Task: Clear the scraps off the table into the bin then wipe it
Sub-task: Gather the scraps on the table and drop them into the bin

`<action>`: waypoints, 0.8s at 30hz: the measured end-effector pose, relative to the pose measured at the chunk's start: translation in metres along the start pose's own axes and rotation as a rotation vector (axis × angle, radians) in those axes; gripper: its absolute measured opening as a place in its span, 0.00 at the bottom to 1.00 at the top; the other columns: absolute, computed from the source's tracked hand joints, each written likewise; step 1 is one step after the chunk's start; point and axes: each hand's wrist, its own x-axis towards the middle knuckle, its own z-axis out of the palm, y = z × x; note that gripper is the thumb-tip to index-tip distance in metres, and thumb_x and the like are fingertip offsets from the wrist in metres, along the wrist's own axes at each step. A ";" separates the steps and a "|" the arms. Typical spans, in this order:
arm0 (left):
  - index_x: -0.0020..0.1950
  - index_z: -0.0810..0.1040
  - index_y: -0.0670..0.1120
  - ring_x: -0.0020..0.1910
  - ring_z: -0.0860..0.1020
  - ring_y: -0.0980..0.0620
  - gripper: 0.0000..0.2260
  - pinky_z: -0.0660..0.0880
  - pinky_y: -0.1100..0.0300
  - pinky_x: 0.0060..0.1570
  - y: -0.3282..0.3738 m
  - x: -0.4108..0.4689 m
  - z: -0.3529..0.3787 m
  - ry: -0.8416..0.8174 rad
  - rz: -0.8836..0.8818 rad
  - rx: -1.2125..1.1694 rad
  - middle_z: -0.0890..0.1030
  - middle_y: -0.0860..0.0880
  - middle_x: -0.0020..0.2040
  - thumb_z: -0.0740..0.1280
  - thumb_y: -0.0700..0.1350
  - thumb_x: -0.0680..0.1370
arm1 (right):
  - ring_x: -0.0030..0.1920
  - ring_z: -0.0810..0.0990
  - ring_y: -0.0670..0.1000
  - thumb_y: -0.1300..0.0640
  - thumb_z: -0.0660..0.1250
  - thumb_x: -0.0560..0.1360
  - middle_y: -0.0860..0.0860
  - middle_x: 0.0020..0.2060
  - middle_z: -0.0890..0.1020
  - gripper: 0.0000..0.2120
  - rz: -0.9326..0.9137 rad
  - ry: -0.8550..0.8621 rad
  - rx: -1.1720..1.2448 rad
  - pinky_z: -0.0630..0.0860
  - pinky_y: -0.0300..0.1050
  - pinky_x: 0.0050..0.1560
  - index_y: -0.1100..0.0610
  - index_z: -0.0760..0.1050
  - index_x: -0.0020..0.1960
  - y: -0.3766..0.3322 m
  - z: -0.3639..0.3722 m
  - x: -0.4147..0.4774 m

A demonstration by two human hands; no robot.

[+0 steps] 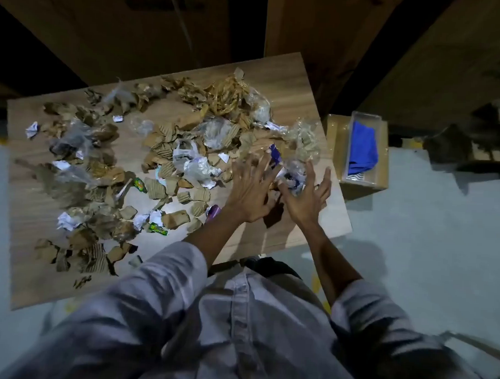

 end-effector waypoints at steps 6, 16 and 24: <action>0.85 0.50 0.47 0.83 0.45 0.37 0.42 0.48 0.28 0.75 -0.011 -0.002 -0.001 -0.125 -0.118 -0.062 0.49 0.42 0.84 0.67 0.52 0.75 | 0.82 0.46 0.57 0.43 0.71 0.77 0.54 0.83 0.47 0.34 -0.113 -0.159 0.047 0.54 0.63 0.78 0.39 0.61 0.79 -0.009 0.035 0.010; 0.81 0.59 0.38 0.83 0.52 0.39 0.36 0.60 0.37 0.76 -0.060 -0.064 -0.010 0.270 -0.325 -0.330 0.53 0.38 0.83 0.68 0.39 0.74 | 0.82 0.44 0.53 0.47 0.65 0.82 0.54 0.83 0.46 0.27 -0.293 -0.436 0.084 0.50 0.51 0.79 0.45 0.64 0.79 -0.068 0.098 -0.015; 0.80 0.62 0.45 0.83 0.50 0.40 0.33 0.48 0.24 0.72 -0.080 -0.092 -0.018 0.351 -0.405 -0.256 0.55 0.42 0.84 0.63 0.50 0.75 | 0.77 0.46 0.37 0.53 0.64 0.84 0.52 0.83 0.49 0.27 -0.466 -0.617 0.156 0.52 0.32 0.73 0.50 0.62 0.80 -0.093 0.111 -0.036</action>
